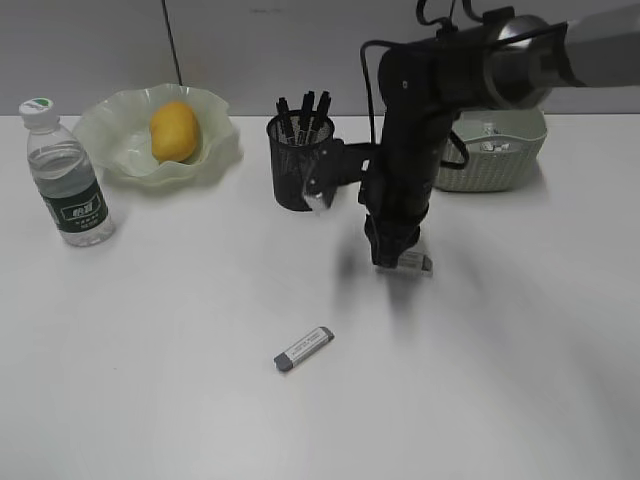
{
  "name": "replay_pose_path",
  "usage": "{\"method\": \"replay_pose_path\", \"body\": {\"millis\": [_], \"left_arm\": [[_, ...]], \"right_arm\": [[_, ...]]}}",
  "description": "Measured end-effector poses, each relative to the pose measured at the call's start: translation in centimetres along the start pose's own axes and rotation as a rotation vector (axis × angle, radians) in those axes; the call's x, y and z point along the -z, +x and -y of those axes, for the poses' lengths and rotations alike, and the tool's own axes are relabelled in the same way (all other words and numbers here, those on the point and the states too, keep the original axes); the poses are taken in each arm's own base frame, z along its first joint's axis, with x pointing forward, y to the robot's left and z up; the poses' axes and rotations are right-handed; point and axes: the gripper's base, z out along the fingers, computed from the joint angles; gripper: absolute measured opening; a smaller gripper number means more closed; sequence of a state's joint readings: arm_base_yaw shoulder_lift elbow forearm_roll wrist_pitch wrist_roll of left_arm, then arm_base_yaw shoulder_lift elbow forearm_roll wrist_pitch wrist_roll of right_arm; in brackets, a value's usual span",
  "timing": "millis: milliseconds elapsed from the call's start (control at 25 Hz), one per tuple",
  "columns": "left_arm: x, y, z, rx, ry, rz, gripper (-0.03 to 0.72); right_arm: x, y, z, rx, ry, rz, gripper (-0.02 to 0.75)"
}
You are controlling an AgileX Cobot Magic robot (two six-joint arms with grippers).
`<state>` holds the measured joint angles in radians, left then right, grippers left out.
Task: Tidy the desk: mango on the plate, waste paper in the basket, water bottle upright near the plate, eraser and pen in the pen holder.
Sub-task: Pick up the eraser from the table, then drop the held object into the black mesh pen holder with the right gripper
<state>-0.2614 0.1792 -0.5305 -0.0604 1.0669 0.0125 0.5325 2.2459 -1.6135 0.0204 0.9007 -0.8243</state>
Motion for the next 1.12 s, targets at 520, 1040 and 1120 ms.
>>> {"method": "replay_pose_path", "body": {"millis": [520,1040,1120], "left_arm": [[0.0,0.0,0.0,0.0,0.0,0.0,0.417],[0.0,0.0,0.0,0.0,0.0,0.0,0.414],[0.0,0.0,0.0,0.0,0.0,0.0,0.414]], "right_arm": [[10.5,-7.3,5.5,-0.28,0.316,0.668,0.169],[6.6,-8.2,6.9,-0.397,0.363,0.767,0.169],[6.3,-8.1,6.8,-0.395,0.348,0.753,0.189]]}}
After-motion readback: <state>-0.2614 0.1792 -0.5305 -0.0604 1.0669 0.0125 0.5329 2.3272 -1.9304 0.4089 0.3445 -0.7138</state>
